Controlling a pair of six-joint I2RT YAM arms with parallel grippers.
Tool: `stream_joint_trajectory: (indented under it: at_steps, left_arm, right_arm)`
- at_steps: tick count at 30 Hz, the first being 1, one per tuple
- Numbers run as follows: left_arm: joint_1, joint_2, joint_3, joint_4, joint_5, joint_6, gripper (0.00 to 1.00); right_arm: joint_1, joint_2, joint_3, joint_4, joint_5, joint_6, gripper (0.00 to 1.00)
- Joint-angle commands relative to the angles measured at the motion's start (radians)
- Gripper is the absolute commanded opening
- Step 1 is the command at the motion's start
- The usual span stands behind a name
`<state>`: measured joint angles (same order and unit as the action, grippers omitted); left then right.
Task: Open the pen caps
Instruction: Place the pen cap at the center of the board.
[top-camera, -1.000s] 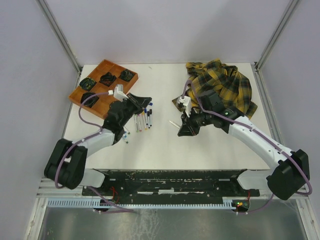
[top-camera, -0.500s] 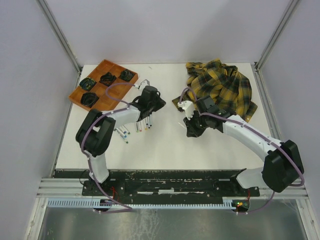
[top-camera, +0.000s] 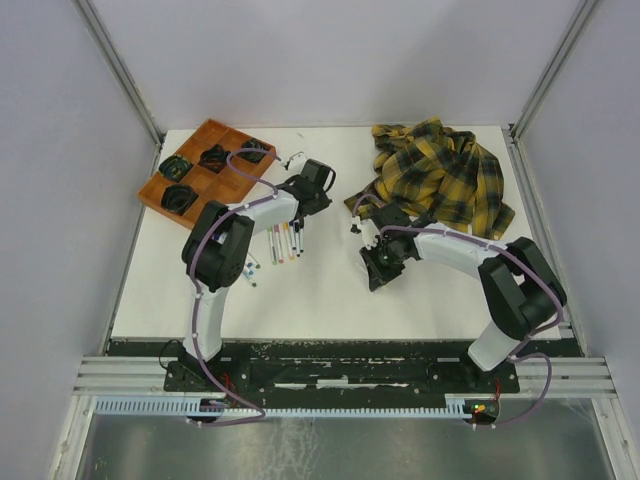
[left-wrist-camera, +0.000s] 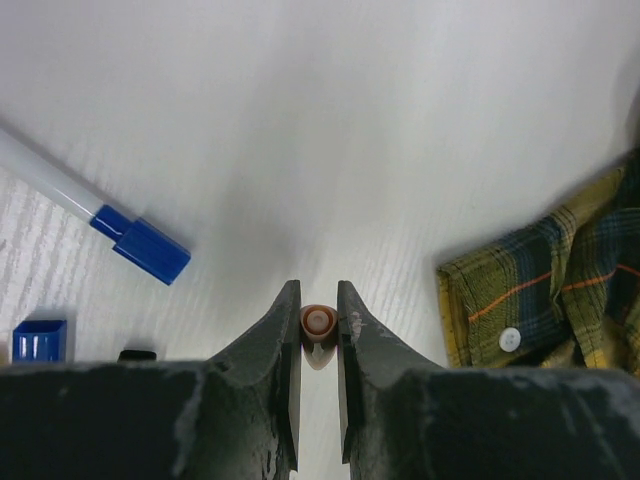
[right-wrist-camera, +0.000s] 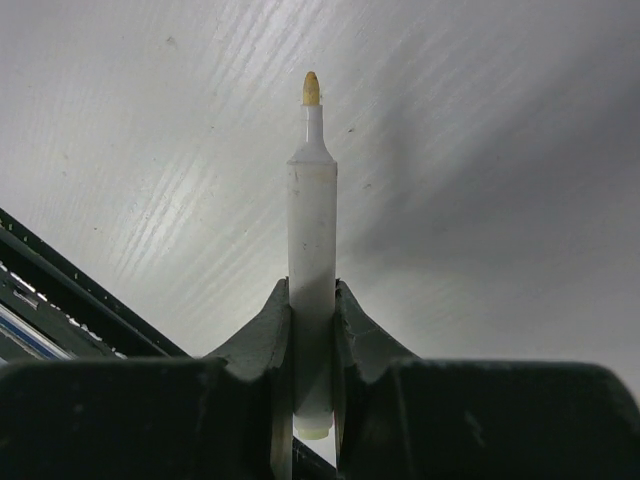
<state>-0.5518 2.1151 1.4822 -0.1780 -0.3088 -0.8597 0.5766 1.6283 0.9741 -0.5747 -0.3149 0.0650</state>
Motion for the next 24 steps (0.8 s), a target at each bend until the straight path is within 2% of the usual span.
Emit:
stream_joint_trajectory:
  at_steps: [1, 11, 24]
  left_arm:
    - [0.019, 0.022, 0.065, -0.052, -0.064, 0.067, 0.04]
    - [0.037, 0.073, 0.108, -0.063, -0.035, 0.045, 0.08]
    - [0.047, 0.085, 0.106, -0.063, -0.003, 0.027, 0.25]
  right_arm:
    - [0.026, 0.019, 0.013, 0.062, 0.027, 0.069, 0.01]
    - [0.055, 0.071, 0.018, 0.06, 0.087, 0.093, 0.08]
    - [0.064, 0.137, 0.043, 0.027, 0.129, 0.103, 0.18]
